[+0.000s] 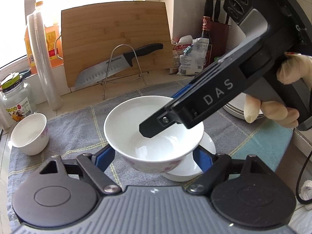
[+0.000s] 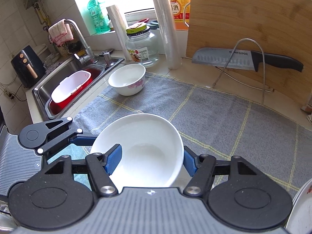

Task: Organize plates and bowls
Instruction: 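Lower the held bowl into the placed bowl with both tools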

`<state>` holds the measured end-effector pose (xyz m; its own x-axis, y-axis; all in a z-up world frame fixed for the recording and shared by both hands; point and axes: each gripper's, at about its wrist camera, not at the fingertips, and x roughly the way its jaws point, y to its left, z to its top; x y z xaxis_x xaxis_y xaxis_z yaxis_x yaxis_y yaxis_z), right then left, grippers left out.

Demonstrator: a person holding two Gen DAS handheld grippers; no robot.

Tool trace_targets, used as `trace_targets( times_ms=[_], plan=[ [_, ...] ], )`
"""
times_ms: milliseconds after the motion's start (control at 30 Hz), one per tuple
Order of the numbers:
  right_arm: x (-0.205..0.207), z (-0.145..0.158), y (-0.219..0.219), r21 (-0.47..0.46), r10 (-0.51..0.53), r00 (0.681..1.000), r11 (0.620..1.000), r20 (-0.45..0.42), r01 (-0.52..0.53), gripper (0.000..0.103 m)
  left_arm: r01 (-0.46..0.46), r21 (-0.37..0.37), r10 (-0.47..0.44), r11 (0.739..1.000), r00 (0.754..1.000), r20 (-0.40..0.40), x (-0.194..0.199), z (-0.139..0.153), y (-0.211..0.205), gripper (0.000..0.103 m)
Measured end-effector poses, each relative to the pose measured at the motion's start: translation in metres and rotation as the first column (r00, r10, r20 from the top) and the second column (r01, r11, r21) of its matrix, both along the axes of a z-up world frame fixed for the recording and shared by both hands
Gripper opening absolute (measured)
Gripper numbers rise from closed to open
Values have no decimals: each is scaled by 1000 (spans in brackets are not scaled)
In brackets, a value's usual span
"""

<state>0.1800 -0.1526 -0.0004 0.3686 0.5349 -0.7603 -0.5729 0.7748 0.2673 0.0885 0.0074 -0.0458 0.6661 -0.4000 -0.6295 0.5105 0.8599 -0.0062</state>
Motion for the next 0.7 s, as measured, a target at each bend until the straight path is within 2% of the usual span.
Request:
trace_targets(
  times_ms=[400, 700],
  plan=[
    [-6, -8, -28, -11, -94, 995, 996, -21, 94, 72, 93, 2, -93, 996, 996, -1, 3, -5, -22, 86],
    [-8, -20, -38, -27, -126, 991, 992, -47, 125, 72, 126, 4, -126, 992, 991, -50, 8, -19, -32, 86]
  ],
)
